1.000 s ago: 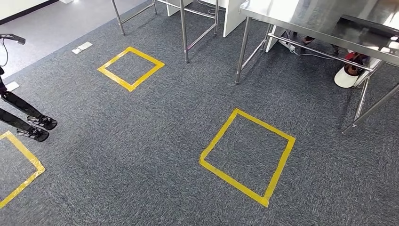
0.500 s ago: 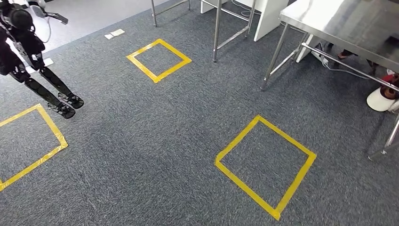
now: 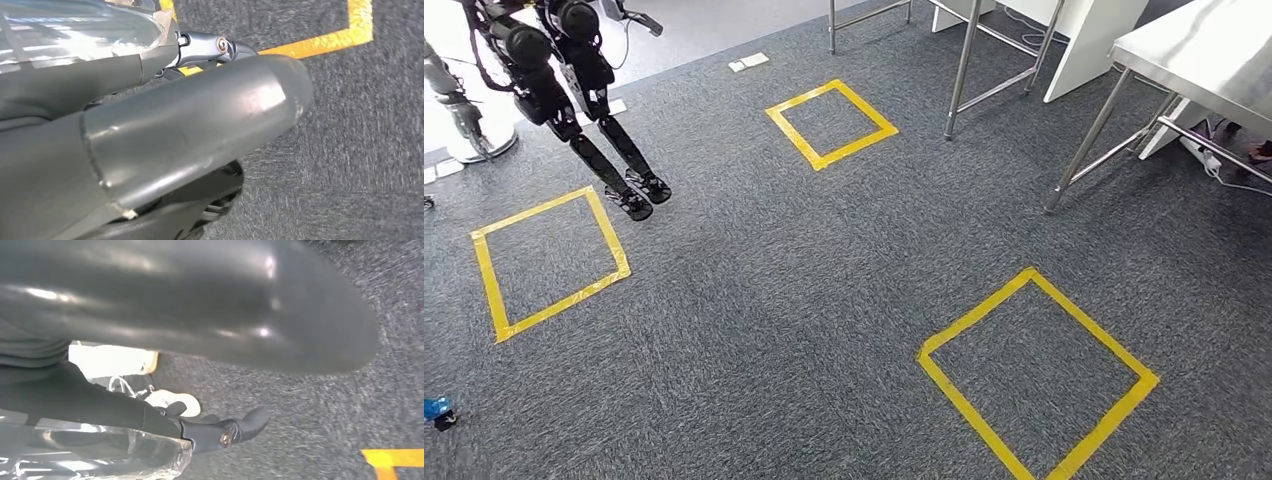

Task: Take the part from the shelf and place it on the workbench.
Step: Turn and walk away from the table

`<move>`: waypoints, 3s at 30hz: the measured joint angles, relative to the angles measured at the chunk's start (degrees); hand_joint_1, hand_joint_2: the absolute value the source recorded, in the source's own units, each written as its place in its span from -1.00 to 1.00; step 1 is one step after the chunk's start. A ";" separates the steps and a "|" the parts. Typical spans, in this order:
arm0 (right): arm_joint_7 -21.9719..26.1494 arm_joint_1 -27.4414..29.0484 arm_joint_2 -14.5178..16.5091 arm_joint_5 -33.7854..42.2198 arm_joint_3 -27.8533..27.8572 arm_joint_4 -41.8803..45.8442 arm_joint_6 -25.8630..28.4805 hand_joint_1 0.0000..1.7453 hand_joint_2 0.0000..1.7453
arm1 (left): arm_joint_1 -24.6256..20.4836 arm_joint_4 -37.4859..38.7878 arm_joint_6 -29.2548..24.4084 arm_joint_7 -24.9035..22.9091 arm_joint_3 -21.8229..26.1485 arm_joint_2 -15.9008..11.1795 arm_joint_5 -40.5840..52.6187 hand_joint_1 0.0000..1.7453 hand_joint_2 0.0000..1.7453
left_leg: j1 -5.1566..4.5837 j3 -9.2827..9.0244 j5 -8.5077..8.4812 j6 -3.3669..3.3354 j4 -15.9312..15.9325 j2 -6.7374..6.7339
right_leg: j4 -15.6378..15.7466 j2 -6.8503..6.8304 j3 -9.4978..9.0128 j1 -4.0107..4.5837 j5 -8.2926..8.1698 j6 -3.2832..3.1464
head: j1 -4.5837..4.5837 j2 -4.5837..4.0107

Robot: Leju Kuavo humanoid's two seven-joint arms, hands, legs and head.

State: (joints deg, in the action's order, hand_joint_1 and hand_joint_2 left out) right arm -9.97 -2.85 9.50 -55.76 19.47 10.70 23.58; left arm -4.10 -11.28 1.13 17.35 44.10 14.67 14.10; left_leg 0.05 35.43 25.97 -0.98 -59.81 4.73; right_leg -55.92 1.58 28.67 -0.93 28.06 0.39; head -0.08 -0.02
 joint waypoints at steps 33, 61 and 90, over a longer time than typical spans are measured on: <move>0.40 0.07 0.06 -1.45 -0.06 0.01 -0.04 -1.00 -1.00 | -0.05 0.01 -0.13 -0.13 0.91 0.10 -0.22 -1.00 -1.00 | 0.23 3.55 5.25 0.44 -8.41 -3.28 | -0.20 -2.38 0.42 0.12 -0.10 -0.90 | 0.11 0.00; 0.65 -0.37 0.27 -1.78 -0.04 0.01 -0.28 -1.00 -1.00 | -0.07 0.02 -0.12 -0.38 1.16 0.11 -0.32 -1.00 -1.00 | 0.37 -0.23 0.30 0.18 0.12 0.89 | -0.65 -0.31 0.74 -0.39 0.05 0.17 | -0.15 0.00; -0.19 -1.11 0.66 -2.93 -0.04 0.08 -1.01 -1.00 -1.00 | -0.30 0.02 -0.54 -0.90 1.81 0.03 -0.77 -1.00 -1.00 | 0.41 -1.81 -0.12 0.06 1.96 3.53 | -1.08 1.16 1.20 -0.52 0.47 1.30 | -0.44 0.00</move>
State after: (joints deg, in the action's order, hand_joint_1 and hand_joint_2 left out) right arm -10.16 -3.96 10.16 -58.70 19.43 10.78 22.57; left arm -4.41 -11.26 0.60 16.46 45.90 14.69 13.33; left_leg 0.47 33.62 25.85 -0.92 -57.85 8.25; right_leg -57.00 2.74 29.87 -1.45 28.53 1.69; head -0.52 -0.02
